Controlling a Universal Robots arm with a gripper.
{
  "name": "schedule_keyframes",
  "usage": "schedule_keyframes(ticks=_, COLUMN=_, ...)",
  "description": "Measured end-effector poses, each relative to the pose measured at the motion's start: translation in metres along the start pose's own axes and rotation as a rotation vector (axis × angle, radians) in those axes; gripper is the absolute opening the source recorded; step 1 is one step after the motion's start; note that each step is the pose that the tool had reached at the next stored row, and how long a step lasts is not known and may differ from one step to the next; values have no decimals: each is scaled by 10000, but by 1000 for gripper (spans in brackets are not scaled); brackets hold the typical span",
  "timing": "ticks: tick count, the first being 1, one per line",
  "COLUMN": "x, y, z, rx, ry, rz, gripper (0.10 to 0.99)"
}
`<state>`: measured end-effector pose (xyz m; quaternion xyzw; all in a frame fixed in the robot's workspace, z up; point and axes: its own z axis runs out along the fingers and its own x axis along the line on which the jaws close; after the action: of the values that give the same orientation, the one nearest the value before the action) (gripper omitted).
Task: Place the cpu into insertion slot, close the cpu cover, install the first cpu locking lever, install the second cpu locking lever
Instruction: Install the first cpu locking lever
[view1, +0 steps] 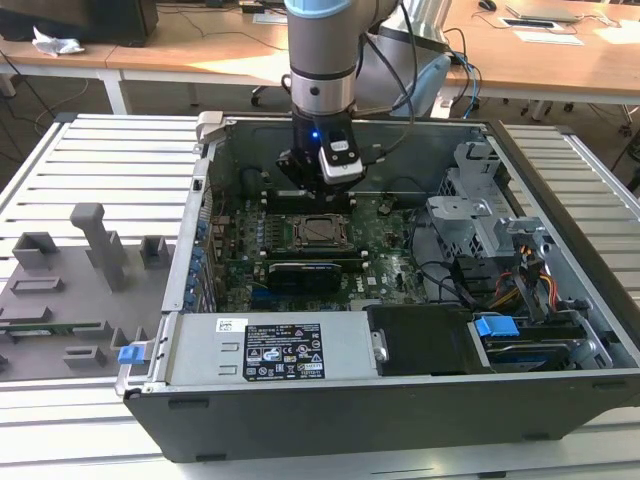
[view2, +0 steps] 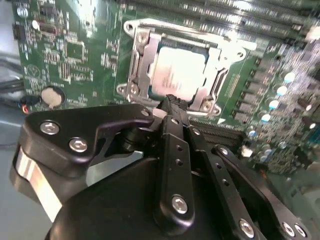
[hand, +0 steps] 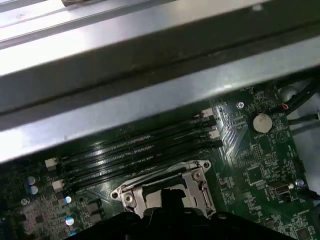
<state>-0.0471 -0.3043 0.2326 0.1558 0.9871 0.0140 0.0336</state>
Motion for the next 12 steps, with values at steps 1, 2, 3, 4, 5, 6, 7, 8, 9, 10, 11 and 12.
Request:
schedule_keyframes(ticks=1, x=-3, y=-8, z=1, rx=78, ry=-26, rz=-16, gripper=106)
schedule_keyframes(ticks=2, x=-5, y=-15, z=0, rx=180, ry=-57, rz=-35, gripper=106)
schedule_keyframes(ticks=3, x=-7, y=-21, z=-1, rx=321, ry=-102, rz=-64, gripper=106)
schedule_keyframes(ticks=4, x=-8, y=-25, z=-1, rx=444, ry=-142, rz=-89, gripper=106)
schedule_keyframes(ticks=5, x=-9, y=-27, z=0, rx=560, ry=-178, rz=-130, gripper=106)
schedule_keyframes(ticks=6, x=-9, y=-28, z=0, rx=594, ry=-191, rz=-210, gripper=106)
schedule_keyframes(ticks=7, x=-9, y=-28, z=0, rx=582, ry=-189, rz=-458, gripper=106)
schedule_keyframes(ticks=8, x=-9, y=-28, z=1, rx=568, ry=-189, rz=-642, gripper=106)
schedule_keyframes(ticks=9, x=-8, y=-28, z=2, rx=543, ry=-186, rz=-982, gripper=106)
schedule_keyframes(ticks=10, x=-8, y=-28, z=3, rx=526, ry=-184, rz=-1216, gripper=106)
schedule_keyframes(ticks=11, x=-7, y=-28, z=4, rx=516, ry=-183, rz=-1354, gripper=106)
schedule_keyframes(ticks=12, x=-8, y=-29, z=5, rx=494, ry=-181, rz=-1650, gripper=106)
